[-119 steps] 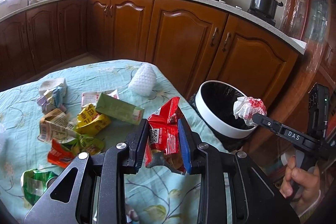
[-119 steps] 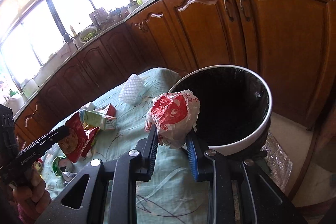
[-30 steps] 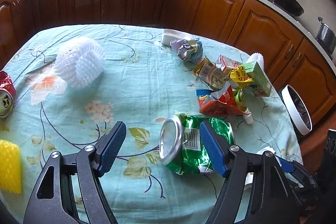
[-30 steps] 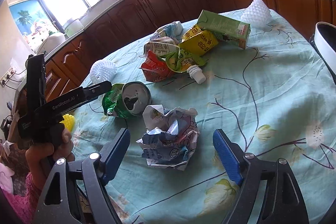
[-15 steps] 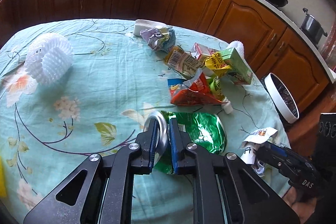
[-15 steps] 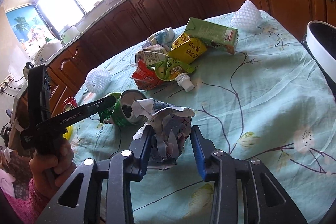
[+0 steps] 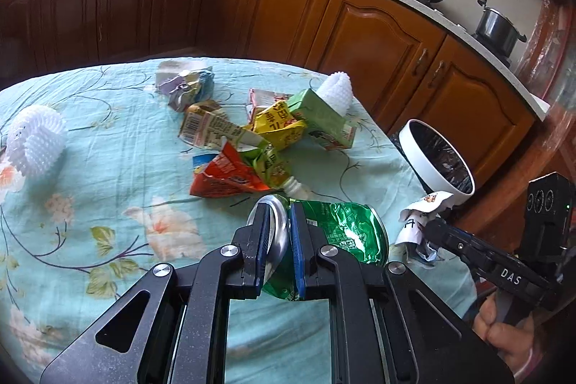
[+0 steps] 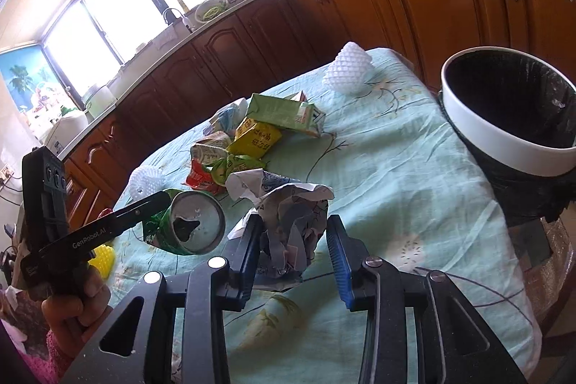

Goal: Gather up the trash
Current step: 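Carry the can and paper over the bin and release both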

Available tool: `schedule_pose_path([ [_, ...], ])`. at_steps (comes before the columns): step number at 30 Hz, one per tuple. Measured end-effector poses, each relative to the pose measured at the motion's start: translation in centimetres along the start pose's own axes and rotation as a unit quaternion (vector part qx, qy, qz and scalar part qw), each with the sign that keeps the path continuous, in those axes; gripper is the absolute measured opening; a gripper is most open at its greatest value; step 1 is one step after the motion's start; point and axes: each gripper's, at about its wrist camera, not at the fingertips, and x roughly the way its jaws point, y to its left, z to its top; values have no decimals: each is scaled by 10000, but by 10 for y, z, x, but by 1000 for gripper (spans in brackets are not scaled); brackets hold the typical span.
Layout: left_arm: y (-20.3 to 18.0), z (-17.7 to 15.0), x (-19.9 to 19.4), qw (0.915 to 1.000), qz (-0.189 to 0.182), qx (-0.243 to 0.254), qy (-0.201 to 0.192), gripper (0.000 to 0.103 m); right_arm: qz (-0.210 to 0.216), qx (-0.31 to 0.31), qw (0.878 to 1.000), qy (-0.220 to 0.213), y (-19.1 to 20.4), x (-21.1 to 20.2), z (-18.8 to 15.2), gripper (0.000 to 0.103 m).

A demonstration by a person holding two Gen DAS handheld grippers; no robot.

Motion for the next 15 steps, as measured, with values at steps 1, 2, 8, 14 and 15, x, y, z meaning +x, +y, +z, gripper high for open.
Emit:
schedule_pose_path([
  [1,-5,1,1,10000,-42,24,-3,11,-32,31,10000,-45,-4,-3,1,37],
  [2,-10,2,3,9999,-84,55,4,11,-58,66,9999,-84,-8,-7,2,37],
  [8,-39,6,13,9994,-253,226,-1,11,-244,257,9989,-313,-34,-28,8,37],
  [14,-68,10,25,9985,-379,389,12,11,-437,403,9969,-516,-58,-44,16,37],
  [15,-72,11,26,9983,-403,410,15,11,-466,423,9965,-547,-62,-47,17,37],
])
